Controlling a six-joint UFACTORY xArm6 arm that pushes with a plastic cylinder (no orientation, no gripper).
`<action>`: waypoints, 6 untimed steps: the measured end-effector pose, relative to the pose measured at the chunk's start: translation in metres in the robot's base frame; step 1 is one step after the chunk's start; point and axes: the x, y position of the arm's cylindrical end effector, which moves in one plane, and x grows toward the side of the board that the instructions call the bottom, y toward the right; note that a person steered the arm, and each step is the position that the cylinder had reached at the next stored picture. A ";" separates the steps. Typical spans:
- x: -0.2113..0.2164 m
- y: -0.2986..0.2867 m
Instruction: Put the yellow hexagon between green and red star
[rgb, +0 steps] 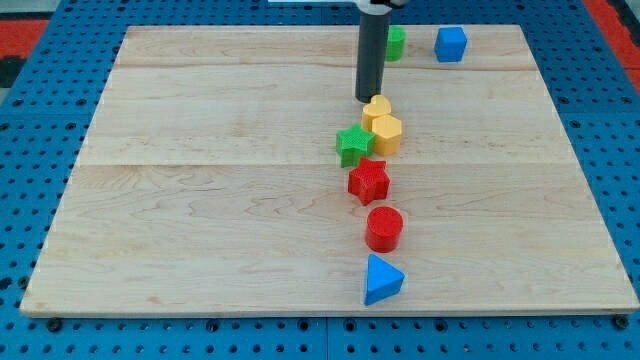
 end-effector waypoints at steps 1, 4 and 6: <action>0.026 0.034; 0.056 -0.045; 0.103 0.006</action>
